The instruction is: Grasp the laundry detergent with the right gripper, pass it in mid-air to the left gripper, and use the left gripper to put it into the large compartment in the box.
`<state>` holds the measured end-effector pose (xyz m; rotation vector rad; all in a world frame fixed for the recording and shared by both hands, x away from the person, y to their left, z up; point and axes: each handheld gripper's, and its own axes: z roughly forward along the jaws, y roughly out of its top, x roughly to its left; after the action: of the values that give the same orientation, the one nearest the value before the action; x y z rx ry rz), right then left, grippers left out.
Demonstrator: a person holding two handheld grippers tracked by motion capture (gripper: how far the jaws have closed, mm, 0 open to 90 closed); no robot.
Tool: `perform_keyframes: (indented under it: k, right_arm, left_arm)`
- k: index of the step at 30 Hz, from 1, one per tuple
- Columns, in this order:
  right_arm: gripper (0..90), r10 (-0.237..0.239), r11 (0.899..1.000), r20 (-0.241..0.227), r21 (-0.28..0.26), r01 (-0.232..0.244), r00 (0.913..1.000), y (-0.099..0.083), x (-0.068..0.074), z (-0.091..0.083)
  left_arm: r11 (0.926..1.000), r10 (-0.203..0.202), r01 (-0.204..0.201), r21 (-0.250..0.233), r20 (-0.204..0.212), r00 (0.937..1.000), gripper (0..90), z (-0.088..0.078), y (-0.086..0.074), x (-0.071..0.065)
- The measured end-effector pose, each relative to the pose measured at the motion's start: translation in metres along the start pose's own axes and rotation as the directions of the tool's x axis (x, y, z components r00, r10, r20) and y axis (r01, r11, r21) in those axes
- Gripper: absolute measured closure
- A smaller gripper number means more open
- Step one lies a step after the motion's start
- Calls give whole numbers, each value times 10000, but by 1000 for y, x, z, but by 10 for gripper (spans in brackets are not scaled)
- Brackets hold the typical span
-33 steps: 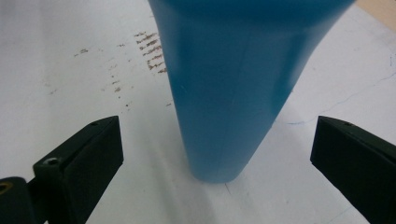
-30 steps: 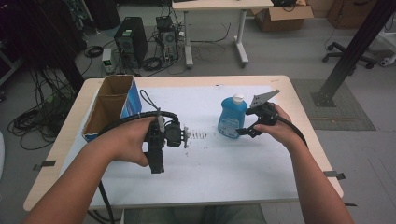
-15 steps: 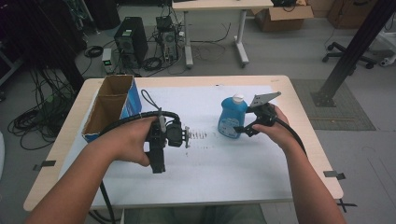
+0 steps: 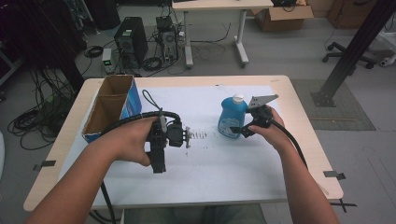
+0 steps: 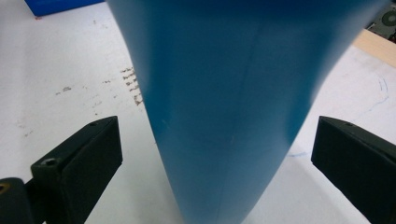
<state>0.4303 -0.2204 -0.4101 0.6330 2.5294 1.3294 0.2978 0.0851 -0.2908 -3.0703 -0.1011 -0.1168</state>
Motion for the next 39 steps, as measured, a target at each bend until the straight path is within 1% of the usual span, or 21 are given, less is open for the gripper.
perform_keyframes:
  k: [3,8,12,17,20,24,30,39]
  right_arm:
    - [20,14,9999,0,-149,-14,10000,0,0,1]
    - [22,65,9997,114,-225,-63,9999,-2,0,4]
    - [25,48,9995,90,-302,-45,9999,-3,1,7]
    - [64,109,9993,231,-373,-100,9997,-3,1,8]
    - [96,112,9991,217,-401,-103,9997,-3,1,7]
    - [132,60,9986,79,-528,-56,10000,-3,2,7]
    - [167,41,9986,190,-534,-31,9998,-3,2,7]
    - [197,-48,9988,168,-479,56,9998,-3,2,9]
  left_arm:
    - [10000,1,-1,15,17,10000,3,1,0,0]
    - [10000,39,-39,22,35,10000,4,2,0,0]
    - [10000,15,-15,-3,26,10000,4,2,0,0]
    - [10000,5,-5,-28,-3,10000,4,2,-1,-1]
    - [10000,2,-2,-33,-17,10000,4,1,-1,-1]
    - [10000,34,-34,4,1,10000,4,1,0,-1]
    - [10000,58,-58,-15,-18,10000,4,1,1,-1]
    - [10000,29,-29,-12,-19,10000,4,2,0,-1]
